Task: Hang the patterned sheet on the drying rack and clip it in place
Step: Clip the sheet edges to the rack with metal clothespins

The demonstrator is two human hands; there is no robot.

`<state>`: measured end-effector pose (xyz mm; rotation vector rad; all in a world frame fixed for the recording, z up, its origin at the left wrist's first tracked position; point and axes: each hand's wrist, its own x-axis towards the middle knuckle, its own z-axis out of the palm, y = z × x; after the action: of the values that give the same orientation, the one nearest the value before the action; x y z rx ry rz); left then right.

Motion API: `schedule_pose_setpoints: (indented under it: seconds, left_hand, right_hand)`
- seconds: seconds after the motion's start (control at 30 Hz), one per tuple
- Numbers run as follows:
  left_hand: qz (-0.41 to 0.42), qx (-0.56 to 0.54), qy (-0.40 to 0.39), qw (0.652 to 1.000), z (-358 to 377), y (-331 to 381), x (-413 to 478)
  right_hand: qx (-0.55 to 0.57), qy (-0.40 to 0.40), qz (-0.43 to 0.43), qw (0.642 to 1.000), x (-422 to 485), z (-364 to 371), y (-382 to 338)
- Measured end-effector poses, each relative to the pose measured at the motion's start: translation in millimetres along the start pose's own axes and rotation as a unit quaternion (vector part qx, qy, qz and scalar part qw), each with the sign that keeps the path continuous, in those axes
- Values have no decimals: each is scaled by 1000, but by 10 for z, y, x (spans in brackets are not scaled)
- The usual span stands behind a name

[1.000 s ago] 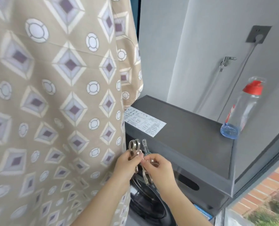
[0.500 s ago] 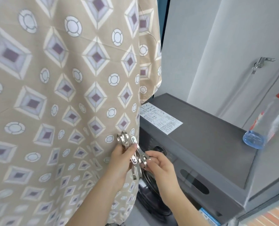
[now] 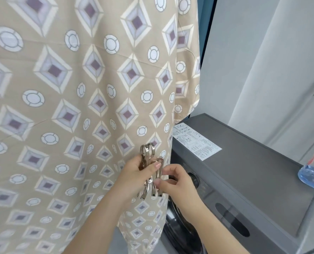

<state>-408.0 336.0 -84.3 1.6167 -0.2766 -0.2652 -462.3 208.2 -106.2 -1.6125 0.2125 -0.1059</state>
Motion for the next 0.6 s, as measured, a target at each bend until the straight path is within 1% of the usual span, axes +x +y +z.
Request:
schedule_pose_setpoints:
  seconds: [0.1,0.2,0.33,0.5,0.6]
  left_hand:
    - [57,38,37,997,-94,180,9]
    - [127,66,64,988,-169,420,-1]
    - [190,80,91,974,-242,722,33]
    - [256,74,101,959,-321,1092,139]
    - [313,100,120,937,-388,1368,187]
  right_hand:
    - [57,-31,3,998,68,19,-154]
    - [137,-73,-16,988,106,29,-331]
    - [215,-96,-58,970,132,72,-705]
    - [220,-93,-131,962,255,148,-1315]
    - [217,-82,-188,954,343,213,-1671]
